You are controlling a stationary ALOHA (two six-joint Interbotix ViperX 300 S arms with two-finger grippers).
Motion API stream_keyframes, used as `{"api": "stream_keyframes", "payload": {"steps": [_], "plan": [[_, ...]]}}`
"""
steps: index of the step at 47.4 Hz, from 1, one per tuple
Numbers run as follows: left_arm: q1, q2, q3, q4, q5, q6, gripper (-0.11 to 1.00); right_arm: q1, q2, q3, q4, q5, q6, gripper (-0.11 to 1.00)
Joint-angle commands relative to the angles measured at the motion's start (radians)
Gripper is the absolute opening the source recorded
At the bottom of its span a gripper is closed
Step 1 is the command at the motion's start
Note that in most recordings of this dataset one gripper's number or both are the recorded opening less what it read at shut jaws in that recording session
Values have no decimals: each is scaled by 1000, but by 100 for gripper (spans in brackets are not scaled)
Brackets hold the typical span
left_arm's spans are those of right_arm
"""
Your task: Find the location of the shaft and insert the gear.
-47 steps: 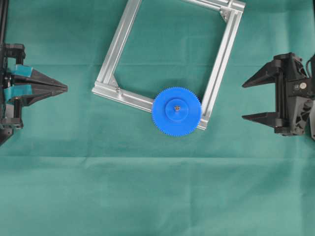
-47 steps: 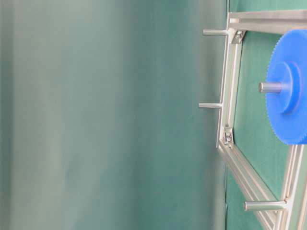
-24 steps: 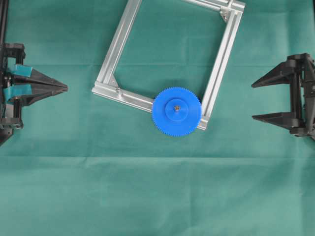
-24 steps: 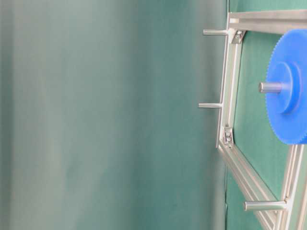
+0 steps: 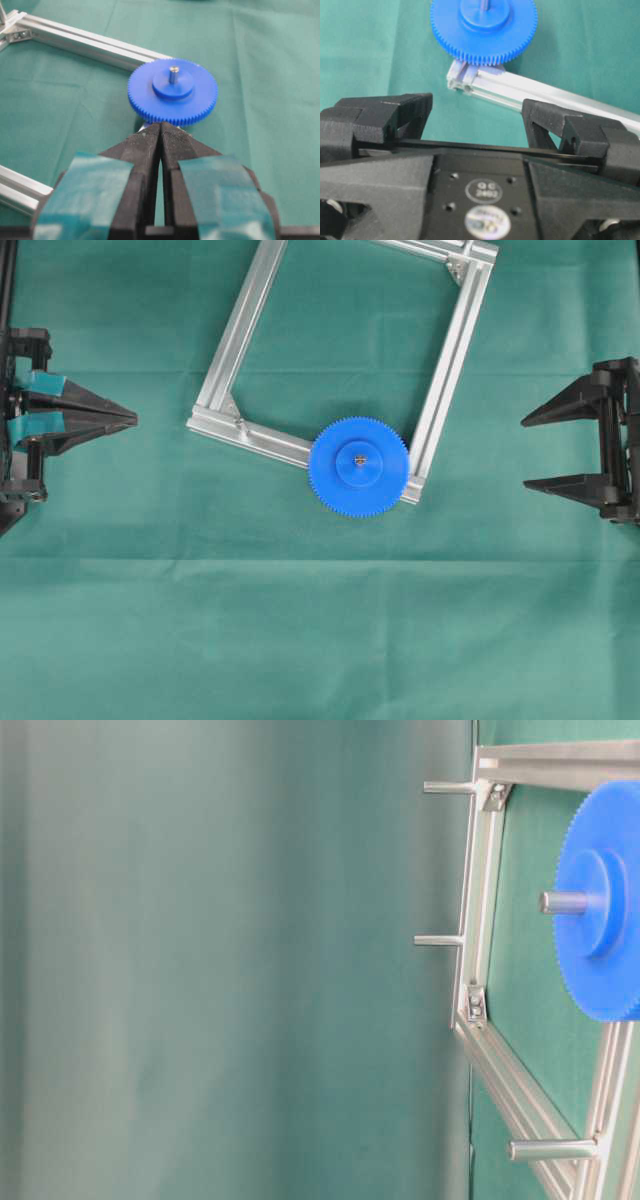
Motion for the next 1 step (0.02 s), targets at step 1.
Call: {"api": "stream_keyframes", "payload": {"steps": [1], "plan": [[5,6,-14,-2,-11,-2,1,2,2,-6,2,-26,0,83]]}}
